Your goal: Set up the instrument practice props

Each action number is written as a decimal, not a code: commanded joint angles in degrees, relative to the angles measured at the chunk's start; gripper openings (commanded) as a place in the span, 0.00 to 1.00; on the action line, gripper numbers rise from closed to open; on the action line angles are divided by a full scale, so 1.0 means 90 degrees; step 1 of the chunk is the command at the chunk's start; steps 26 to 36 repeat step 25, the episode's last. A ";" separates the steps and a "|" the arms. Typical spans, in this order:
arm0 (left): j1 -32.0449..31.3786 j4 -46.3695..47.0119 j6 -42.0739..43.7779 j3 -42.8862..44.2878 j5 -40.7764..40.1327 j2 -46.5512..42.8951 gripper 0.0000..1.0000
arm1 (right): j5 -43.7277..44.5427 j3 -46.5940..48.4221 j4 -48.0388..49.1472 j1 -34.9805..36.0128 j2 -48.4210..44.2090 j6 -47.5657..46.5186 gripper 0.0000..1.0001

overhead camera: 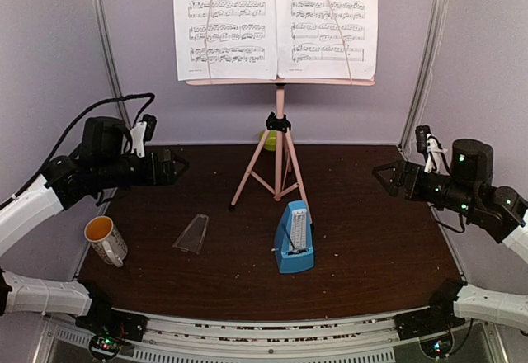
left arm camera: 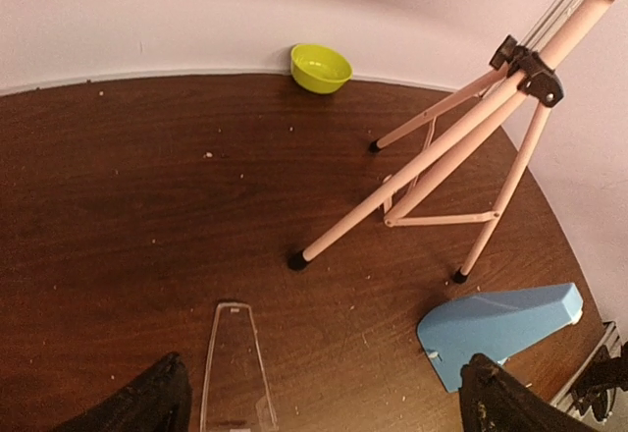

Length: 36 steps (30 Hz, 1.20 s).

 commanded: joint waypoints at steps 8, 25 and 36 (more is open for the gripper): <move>0.0026 -0.0689 -0.0879 -0.1551 -0.0369 -0.0811 0.98 | -0.0065 -0.1716 0.0146 -0.0034 -0.1062 0.0844 1.00; 0.0026 -0.0353 -0.0933 -0.1817 -0.0414 -0.0246 0.98 | -0.0037 -0.2293 0.0481 -0.0033 -0.1001 0.1047 1.00; 0.0026 -0.0353 -0.0933 -0.1817 -0.0414 -0.0246 0.98 | -0.0037 -0.2293 0.0481 -0.0033 -0.1001 0.1047 1.00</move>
